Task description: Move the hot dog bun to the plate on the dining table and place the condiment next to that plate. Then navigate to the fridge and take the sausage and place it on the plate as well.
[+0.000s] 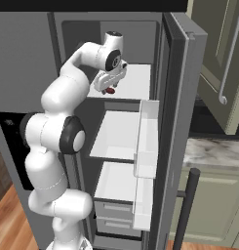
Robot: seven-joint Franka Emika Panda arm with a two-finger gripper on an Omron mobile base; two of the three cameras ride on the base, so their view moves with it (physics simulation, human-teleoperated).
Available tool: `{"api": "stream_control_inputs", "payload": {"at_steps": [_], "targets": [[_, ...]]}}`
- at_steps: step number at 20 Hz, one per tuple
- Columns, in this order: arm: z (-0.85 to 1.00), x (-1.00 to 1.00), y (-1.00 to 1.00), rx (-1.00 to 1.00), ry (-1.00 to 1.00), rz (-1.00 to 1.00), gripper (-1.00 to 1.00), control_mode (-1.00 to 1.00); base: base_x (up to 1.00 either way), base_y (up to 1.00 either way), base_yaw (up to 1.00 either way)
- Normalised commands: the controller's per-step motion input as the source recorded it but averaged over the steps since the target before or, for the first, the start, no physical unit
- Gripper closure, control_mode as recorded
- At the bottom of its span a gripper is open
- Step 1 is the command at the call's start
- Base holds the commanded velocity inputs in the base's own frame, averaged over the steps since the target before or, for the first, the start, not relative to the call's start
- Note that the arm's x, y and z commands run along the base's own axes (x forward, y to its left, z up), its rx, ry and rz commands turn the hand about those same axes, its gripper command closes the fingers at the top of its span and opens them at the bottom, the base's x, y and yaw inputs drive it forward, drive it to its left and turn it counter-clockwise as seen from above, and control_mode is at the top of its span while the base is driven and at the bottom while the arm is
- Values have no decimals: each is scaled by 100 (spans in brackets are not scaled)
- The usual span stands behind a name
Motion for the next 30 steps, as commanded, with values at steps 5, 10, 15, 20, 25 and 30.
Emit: {"api": "stream_control_inputs", "payload": {"at_steps": [5,10,15,20,25,30], "targets": [[-41,0,1,-1,0,12,100,-100,0,0,0],[-24,-12,-1,0,-1,9,100,-100,0,0,0],[5,-51,-15,0,-14,0,100,-100,0,0,0],[34,-56,-25,0,-18,-4,100,-100,0,0,0],[32,-76,-13,0,-27,-6,100,-100,0,0,0],[1,-98,-1,0,-39,-5,100,-100,0,0,0]]}}
